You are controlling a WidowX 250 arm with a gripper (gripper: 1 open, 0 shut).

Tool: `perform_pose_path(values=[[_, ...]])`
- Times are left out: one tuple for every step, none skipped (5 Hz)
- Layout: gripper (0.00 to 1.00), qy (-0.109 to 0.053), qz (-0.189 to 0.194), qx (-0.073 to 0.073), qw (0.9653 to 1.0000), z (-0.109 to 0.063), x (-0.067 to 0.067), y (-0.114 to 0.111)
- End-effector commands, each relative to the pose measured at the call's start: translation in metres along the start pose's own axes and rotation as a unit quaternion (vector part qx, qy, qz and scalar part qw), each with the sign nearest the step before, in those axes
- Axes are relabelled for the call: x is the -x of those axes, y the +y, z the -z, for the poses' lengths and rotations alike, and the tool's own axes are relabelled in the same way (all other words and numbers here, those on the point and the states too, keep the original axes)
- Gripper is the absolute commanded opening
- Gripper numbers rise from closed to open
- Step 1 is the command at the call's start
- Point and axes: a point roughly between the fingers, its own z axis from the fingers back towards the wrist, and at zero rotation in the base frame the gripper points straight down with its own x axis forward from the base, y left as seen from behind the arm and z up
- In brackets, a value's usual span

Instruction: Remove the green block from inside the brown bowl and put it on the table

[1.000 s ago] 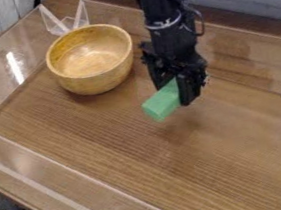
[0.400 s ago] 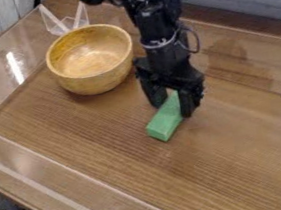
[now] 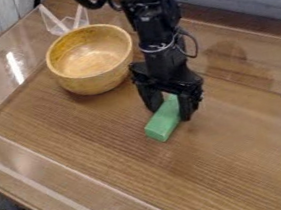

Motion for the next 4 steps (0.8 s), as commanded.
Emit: perform_pose_path(values=[[1.00,-0.020,0.027,-0.006,0.9994,-0.014,-0.016,-0.006],[1.00,-0.018,0.016,-0.008,0.9997,-0.021,-0.018,-0.007],[1.00,-0.017,0.003,-0.011,0.9998,-0.028,-0.021,-0.008],[1.00,-0.017,-0.028,-0.015,0.9994,-0.026,-0.017,-0.002]])
